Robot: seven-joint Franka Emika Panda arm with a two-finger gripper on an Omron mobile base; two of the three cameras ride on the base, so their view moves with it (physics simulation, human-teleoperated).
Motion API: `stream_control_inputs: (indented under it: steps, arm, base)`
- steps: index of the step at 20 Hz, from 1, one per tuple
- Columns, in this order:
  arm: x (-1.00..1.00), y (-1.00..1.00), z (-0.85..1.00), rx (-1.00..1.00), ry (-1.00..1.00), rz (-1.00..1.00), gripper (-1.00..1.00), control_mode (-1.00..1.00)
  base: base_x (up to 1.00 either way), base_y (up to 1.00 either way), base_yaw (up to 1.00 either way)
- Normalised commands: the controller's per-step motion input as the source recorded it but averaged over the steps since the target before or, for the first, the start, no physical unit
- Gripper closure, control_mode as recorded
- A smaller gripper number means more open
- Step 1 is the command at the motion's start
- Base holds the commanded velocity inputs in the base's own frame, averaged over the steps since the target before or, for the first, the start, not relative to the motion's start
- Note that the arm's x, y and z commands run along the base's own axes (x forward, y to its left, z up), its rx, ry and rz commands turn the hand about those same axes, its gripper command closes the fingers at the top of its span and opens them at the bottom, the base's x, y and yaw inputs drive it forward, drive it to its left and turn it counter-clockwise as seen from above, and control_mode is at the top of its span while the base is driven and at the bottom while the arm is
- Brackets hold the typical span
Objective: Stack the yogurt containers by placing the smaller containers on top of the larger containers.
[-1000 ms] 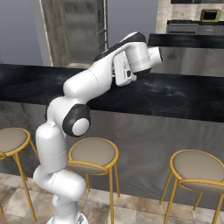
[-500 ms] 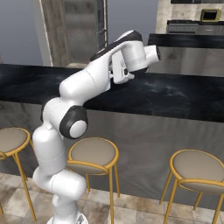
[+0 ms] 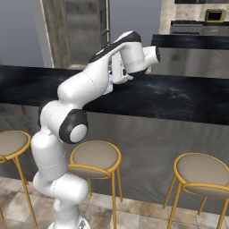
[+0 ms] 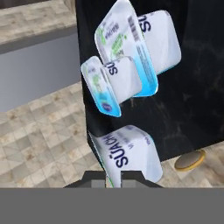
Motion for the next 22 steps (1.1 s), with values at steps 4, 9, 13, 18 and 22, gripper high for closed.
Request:
stream_control_inputs:
  steps: [4,9,13,18,22]
  arm:
    - [0.14,0.12,0.03,0.04,0.00,-0.02,1.00,-1.00]
    - [0.22,0.05,0.00,0.04,0.00,-0.02,1.00,-1.00]
    - [0.34,0.00,0.00,0.03,0.00,-0.01,1.00,-1.00]
    - [0.35,0.00,0.00,0.02,0.00,0.00,1.00,-1.00]
    - [0.34,0.00,0.00,0.00,0.00,0.00,1.00,-1.00]
  base:
    - [0.00,0.00,0.00]
    - [0.00,0.00,0.00]
    - [0.00,0.00,0.00]
    - [0.00,0.00,0.00]
    - [0.00,0.00,0.00]
